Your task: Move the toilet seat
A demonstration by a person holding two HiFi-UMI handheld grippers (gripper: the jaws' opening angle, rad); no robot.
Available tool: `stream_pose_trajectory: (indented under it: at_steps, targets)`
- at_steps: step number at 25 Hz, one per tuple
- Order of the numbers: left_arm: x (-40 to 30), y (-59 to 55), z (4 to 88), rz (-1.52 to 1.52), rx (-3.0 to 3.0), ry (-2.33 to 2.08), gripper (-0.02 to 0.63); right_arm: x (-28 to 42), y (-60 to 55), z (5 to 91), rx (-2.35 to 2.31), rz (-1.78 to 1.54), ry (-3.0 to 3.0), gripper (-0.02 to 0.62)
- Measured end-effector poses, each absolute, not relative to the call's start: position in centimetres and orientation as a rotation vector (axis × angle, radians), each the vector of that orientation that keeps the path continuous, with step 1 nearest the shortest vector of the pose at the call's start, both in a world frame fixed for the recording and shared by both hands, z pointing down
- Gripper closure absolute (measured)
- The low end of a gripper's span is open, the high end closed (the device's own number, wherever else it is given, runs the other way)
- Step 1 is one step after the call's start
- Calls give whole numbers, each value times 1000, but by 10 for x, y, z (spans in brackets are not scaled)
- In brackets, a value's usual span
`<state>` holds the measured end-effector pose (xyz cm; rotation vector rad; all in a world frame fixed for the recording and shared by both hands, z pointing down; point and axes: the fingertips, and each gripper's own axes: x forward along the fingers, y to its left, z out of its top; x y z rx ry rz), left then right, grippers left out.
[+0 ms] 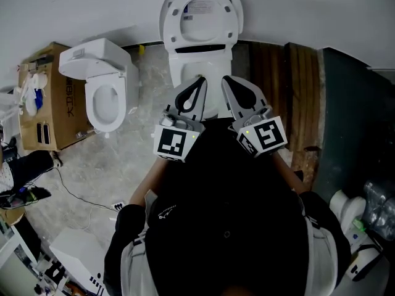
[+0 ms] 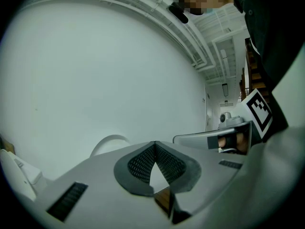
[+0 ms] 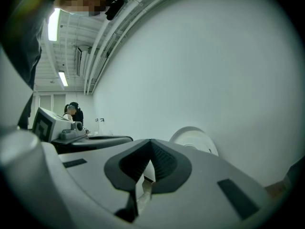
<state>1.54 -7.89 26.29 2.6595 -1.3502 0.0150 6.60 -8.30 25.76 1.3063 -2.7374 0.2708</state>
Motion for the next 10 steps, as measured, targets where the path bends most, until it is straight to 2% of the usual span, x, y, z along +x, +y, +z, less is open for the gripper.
stream_pose_trajectory:
  at_steps: [10]
  targets:
    - [20, -81, 264, 24, 2666, -1339, 597, 71, -84, 261, 1319, 303, -2731, 582]
